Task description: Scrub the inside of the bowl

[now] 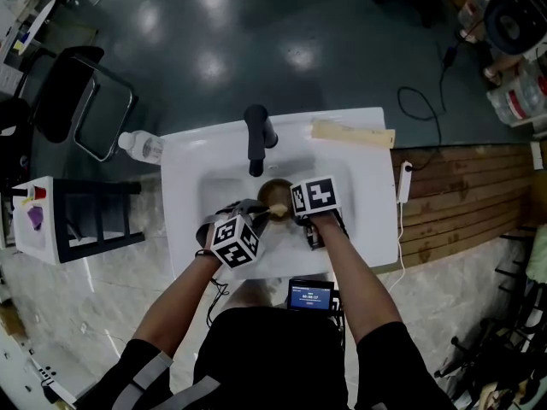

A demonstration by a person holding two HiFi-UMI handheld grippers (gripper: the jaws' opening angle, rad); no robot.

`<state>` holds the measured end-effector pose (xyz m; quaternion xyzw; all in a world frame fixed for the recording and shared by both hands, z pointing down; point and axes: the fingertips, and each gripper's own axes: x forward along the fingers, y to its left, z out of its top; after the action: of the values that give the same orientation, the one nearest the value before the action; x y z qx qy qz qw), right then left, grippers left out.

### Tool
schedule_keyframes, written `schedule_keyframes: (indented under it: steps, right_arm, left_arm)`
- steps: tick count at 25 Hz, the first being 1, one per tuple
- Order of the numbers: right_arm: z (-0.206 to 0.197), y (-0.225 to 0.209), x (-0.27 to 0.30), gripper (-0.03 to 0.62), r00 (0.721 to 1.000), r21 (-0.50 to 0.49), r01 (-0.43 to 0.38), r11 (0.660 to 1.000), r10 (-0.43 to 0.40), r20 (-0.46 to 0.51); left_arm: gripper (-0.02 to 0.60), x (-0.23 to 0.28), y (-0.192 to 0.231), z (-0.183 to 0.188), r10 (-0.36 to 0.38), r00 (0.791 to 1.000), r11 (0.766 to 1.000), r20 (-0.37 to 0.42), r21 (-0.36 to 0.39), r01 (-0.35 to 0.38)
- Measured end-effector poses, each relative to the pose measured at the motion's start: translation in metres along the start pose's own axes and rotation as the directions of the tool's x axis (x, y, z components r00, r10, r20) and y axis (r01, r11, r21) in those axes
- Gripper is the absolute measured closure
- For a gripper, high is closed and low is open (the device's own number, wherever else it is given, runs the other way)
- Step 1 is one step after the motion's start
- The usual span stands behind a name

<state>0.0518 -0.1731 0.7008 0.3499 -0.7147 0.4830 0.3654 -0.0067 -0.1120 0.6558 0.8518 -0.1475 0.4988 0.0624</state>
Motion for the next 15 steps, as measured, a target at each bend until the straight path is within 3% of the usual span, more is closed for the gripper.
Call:
schedule_keyframes:
  steps: [3, 9, 15]
  right_arm:
    - [0.003, 0.004, -0.004, 0.555, 0.999, 0.011, -0.027, 1.000, 0.027, 0.035]
    - [0.009, 0.010, -0.019, 0.431, 0.990, 0.034, -0.104, 0.994, 0.100, 0.100]
    - [0.015, 0.010, -0.051, 0.428, 0.976, -0.005, -0.087, 0.996, 0.086, 0.201]
  left_arm:
    - [0.561, -0.007, 0.002, -0.006, 0.008, 1.000, 1.000, 0.014, -0.030, -0.008]
    - [0.561, -0.017, 0.006, -0.002, 0.024, 0.998, 0.996, 0.064, -0.085, -0.018]
    - [0.561, -0.032, 0.018, 0.001, 0.036, 0.987, 0.975, 0.158, -0.224, 0.001]
